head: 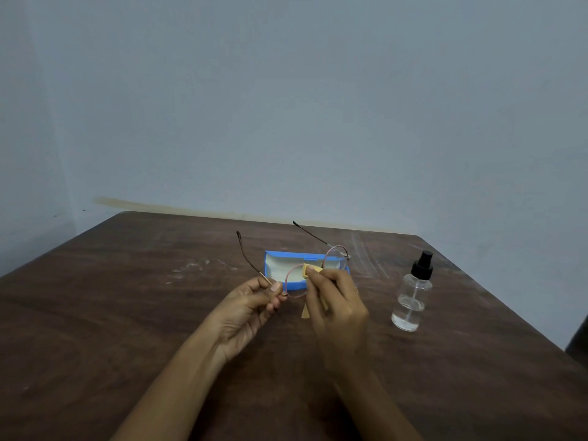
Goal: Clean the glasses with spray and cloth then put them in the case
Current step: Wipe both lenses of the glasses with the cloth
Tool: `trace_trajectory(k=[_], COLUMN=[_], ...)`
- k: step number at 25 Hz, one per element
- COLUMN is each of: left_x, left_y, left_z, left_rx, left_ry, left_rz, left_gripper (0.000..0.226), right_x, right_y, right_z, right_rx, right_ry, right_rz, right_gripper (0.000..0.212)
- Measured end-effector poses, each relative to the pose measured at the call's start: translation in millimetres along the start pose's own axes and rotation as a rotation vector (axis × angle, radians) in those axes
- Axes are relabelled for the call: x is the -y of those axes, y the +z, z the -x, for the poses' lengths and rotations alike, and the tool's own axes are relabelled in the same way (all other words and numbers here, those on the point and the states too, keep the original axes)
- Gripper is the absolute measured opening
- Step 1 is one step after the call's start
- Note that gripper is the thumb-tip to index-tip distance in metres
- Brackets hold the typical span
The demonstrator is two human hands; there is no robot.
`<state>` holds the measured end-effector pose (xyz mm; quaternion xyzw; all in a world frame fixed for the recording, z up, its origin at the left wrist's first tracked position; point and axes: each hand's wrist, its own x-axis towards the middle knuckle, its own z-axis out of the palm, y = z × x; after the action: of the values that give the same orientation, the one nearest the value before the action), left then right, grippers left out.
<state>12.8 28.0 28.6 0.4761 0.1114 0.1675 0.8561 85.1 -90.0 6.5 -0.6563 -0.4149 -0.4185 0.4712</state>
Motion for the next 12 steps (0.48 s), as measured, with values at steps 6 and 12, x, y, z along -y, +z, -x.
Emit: trace_trajectory(k=[6,12], left_x=[1.2,-1.3], left_y=[-0.8,-2.7], left_z=[0.1,-0.8], left_rx=[0.009,-0.010], left_ry=[-0.016,-0.011], left_rz=[0.054,0.088], left_gripper=[0.019,0.019], right_x=[3.7,4.2], right_y=[5.7,4.6], right_z=[4.0,6.1], right_rx=[0.083,0.120], right_ry=[-0.150,-0.114], right_rz=[-0.049,-0.025], right_gripper=[0.021,0.022])
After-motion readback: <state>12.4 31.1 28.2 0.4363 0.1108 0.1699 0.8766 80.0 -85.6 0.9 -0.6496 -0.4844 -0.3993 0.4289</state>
